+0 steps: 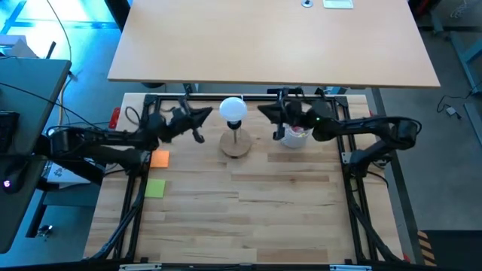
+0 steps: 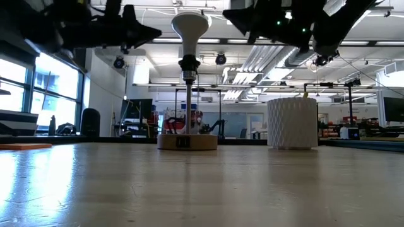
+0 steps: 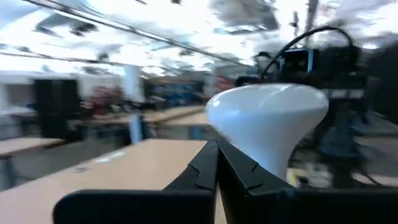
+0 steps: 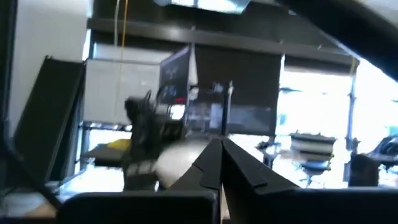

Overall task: Screw lightbulb
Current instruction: Insert the light bulb into the brown lamp, then remove the lightbulb from the brown lamp

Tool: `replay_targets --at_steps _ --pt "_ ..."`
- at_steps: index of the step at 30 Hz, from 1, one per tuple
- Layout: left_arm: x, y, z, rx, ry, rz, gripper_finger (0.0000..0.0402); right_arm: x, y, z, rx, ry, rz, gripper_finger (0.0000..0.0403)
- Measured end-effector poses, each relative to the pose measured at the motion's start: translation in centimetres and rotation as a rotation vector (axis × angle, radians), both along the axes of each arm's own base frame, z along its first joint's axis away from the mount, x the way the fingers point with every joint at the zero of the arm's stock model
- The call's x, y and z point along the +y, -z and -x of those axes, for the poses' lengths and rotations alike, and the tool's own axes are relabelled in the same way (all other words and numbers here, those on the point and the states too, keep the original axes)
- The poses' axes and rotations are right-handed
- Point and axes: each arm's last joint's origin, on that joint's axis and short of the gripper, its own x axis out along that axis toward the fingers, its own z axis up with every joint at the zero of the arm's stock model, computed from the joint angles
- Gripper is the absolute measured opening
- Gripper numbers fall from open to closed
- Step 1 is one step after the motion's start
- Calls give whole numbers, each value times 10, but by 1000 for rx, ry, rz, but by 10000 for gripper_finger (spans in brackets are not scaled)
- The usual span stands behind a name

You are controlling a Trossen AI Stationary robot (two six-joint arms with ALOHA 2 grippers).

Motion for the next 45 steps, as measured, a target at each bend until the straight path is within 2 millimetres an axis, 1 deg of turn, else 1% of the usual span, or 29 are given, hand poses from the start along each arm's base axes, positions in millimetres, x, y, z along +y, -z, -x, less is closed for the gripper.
replay_targets --at_steps 3,5,9,13,18,24,25,29,32,36,40,43,45 --pt "17 -19 -12 82 23 40 0 -2 15 -9 67 9 24 0" --pt "25 -27 -17 129 16 77 0 -1 20 -16 76 15 59 0" --pt "29 -44 -24 96 89 83 0 7 24 -26 33 2 141 0" --pt "29 -42 -25 89 113 141 0 13 22 -28 -20 -3 177 0" --pt "28 -39 -28 75 132 209 0 14 14 -32 -40 -24 146 0" --pt "19 -39 -33 58 166 240 0 12 11 -45 26 -28 126 0" --pt "17 -39 -33 54 165 246 0 12 10 -45 21 -13 123 0" --pt "5 -41 -36 47 206 258 0 6 7 -42 -17 153 61 0" --pt "-6 -42 -37 50 242 272 0 0 8 -42 -8 253 12 0" --pt "-16 -43 -37 56 215 285 0 -4 10 -41 -4 358 -26 0" --pt "-21 -44 -30 92 106 289 0 -3 3 -35 -17 395 12 0" --pt "-22 -48 -23 101 42 278 0 8 -5 -22 -35 379 36 0" --pt "-21 -50 -20 101 26 254 0 16 -6 -14 -13 326 49 0"
